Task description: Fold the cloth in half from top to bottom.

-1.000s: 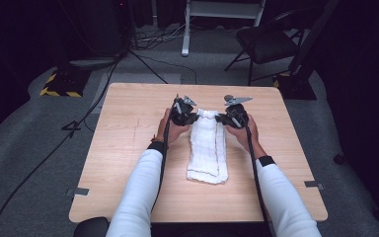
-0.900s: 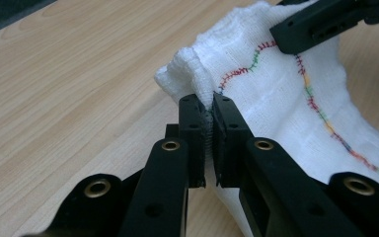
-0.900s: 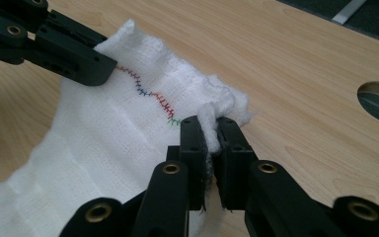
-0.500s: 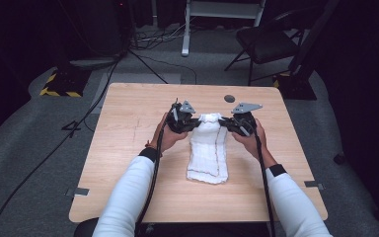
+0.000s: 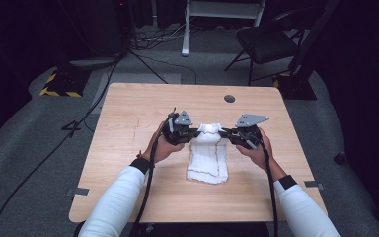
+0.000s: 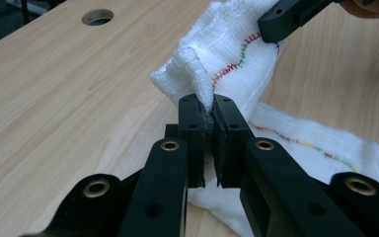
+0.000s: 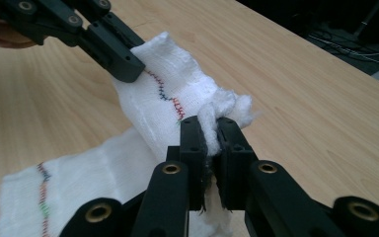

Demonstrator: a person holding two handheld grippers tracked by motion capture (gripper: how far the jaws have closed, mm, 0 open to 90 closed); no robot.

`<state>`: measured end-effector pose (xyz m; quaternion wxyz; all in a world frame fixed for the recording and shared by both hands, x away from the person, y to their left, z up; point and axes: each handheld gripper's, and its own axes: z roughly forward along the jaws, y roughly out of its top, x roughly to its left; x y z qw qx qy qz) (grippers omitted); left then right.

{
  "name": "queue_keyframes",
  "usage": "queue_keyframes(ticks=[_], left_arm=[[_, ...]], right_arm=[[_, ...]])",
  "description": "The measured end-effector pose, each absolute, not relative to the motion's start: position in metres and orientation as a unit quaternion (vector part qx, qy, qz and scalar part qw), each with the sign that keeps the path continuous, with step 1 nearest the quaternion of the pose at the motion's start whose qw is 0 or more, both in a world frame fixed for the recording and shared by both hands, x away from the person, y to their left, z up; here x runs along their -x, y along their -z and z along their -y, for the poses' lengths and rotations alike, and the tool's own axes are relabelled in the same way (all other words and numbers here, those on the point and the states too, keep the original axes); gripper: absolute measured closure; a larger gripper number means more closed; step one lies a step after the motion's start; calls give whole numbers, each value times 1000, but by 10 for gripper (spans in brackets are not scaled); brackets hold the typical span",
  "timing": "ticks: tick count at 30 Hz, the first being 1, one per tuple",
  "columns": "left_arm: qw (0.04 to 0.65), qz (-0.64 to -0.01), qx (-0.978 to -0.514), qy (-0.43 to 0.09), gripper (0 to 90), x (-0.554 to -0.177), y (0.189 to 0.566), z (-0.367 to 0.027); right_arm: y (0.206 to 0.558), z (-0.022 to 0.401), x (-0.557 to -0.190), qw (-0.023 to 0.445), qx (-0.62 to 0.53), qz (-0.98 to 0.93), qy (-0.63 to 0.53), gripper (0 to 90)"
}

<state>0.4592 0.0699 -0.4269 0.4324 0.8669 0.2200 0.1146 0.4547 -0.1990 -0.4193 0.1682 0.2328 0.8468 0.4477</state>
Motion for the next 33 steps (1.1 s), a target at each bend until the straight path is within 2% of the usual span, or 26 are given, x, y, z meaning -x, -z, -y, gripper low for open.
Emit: queue_keyframes(ticks=[16,33], left_arm=[[404,-151,-896,-108,833,-411,434,-69],[391,-114,-908,-94,823,-382,445,-71]], right_arm=[[424,201,-408,128,-176,-874,-435,828],[438,212,-382,104,-160,-886,-423,814]])
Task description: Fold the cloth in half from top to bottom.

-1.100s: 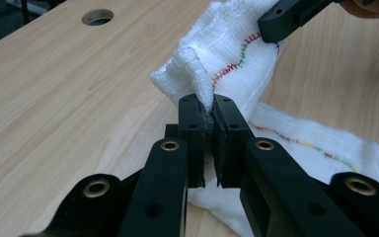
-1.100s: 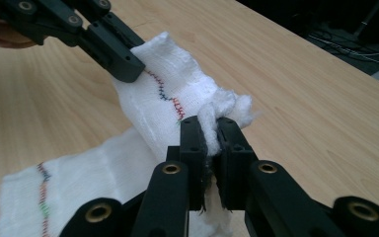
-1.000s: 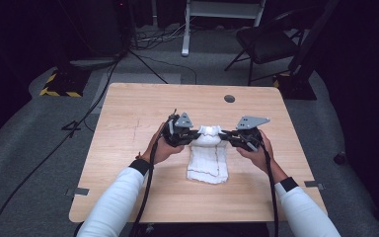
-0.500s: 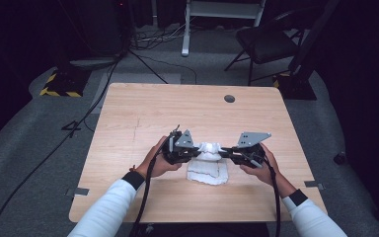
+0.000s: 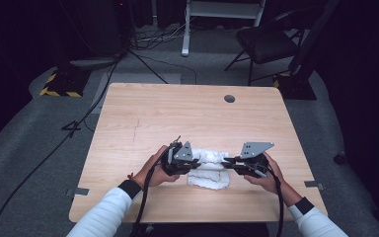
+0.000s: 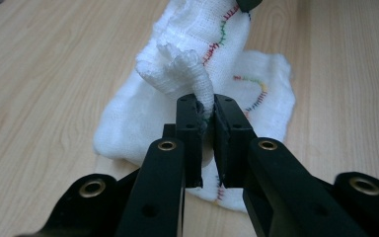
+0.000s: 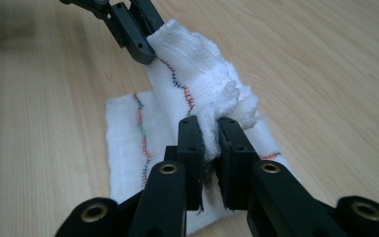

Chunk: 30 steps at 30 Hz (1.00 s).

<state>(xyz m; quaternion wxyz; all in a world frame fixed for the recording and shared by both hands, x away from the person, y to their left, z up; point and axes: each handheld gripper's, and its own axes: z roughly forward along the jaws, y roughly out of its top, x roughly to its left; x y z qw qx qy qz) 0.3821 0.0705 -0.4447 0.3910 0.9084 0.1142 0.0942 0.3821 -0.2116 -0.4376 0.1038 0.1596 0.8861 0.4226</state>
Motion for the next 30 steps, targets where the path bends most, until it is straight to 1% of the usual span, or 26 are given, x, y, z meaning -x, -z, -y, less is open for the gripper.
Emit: queue_keyframes(ticks=[4,9,13,19,26,30], left_arm=[[374,-111,-917,-90,823,-374,454,-70],[369,-111,-919,-83,821,-370,458,-71],[357,-107,-924,-84,798,-365,465,-71],[345,-100,-930,-84,789,-359,470,-72],[327,-94,-936,-91,758,-354,481,-71],[332,-95,-934,-87,748,-356,483,-71]], right_arm=[[444,212,-377,95,-156,-892,-414,810],[453,214,-369,81,-153,-897,-407,808],[458,216,-364,74,-149,-901,-400,806],[465,217,-357,72,-141,-909,-385,801],[476,213,-350,77,-131,-923,-354,789],[480,211,-350,80,-133,-925,-346,787]])
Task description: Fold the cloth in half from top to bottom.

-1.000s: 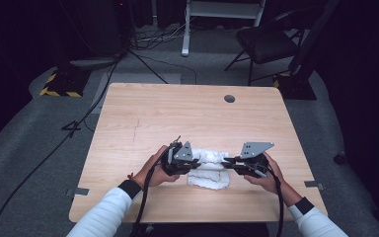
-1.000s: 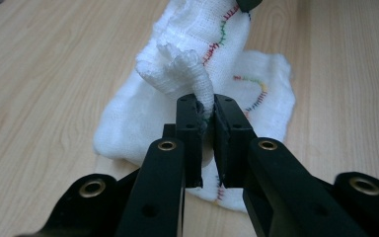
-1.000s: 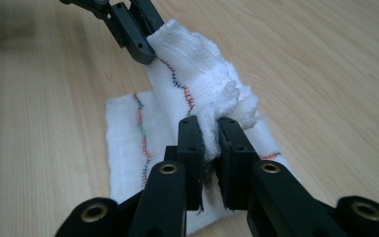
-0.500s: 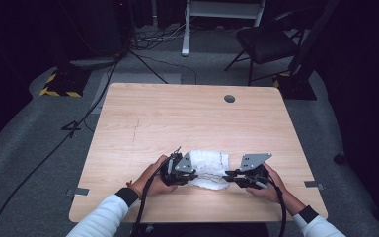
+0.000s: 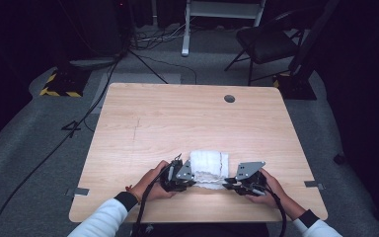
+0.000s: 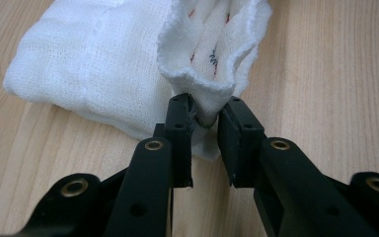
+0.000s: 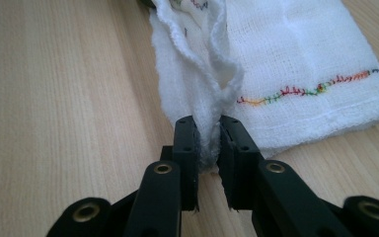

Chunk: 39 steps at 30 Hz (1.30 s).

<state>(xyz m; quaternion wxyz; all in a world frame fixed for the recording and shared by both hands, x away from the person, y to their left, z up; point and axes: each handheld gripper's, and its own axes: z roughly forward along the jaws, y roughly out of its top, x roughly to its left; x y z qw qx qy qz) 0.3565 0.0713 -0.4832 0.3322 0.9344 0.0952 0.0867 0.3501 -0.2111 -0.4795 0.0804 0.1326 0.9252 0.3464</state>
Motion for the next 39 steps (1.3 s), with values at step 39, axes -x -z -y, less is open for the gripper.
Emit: queue_keyframes(ticks=[39], left_arm=[[413,-168,-888,-108,465,-417,459,-79]], right_arm=[[456,215,-404,159,-205,-883,-391,597]])
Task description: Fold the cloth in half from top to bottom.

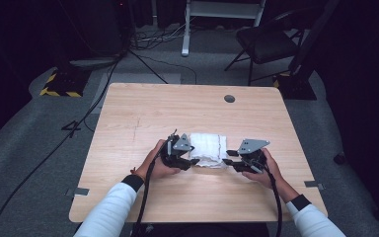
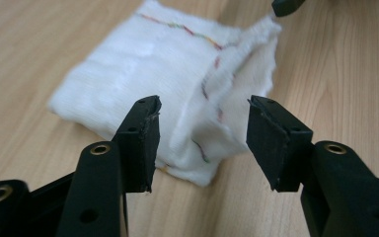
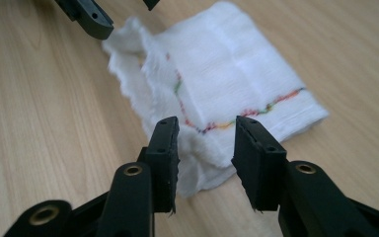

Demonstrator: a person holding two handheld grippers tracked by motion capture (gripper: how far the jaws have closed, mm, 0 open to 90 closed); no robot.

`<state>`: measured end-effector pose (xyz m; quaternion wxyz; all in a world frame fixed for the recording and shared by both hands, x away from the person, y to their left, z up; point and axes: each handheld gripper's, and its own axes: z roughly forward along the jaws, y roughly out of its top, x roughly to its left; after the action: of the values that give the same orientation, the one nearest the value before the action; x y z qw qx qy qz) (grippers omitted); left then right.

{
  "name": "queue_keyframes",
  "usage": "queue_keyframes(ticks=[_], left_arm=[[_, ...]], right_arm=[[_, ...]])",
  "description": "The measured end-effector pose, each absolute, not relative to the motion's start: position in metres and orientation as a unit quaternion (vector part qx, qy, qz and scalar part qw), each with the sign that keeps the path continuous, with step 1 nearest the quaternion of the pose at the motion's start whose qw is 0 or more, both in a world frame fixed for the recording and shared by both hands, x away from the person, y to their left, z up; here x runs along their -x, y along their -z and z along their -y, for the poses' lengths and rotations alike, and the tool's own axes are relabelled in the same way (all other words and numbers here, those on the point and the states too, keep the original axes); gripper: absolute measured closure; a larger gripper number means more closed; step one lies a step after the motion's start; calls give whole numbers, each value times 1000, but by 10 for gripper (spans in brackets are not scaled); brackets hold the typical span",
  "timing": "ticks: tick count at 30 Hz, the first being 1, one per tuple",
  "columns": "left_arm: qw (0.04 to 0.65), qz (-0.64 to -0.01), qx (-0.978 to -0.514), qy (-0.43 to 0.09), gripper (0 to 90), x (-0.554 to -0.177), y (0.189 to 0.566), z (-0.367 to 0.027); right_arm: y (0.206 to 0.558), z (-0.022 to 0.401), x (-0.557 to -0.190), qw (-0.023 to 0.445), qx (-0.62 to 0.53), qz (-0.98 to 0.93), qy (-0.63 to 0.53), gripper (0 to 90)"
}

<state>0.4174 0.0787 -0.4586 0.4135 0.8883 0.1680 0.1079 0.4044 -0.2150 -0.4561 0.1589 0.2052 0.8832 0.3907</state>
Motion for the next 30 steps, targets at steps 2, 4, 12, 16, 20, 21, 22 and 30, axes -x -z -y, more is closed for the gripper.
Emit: queue_keyframes(ticks=[2,4,12,16,20,21,22,30], left_arm=[[412,-172,-887,-117,462,-420,456,-80],[411,-180,-886,-117,440,-423,455,-79],[403,-166,-892,-116,516,-432,461,-65],[385,-170,-900,-112,519,-437,470,-60],[373,-168,-906,-104,525,-438,475,-59],[368,-163,-909,-107,525,-437,476,-59],[362,-161,-912,-108,515,-436,478,-59],[356,-180,-911,-110,441,-432,485,-61]], right_arm=[[453,216,-407,164,-215,-878,-395,570],[451,216,-410,167,-221,-874,-399,550],[452,202,-419,171,-226,-871,-402,522],[458,192,-422,164,-222,-878,-392,513],[466,185,-423,152,-217,-887,-378,512],[466,185,-423,152,-217,-887,-378,512],[468,183,-423,144,-218,-891,-372,510],[484,181,-422,138,-222,-900,-349,493]])
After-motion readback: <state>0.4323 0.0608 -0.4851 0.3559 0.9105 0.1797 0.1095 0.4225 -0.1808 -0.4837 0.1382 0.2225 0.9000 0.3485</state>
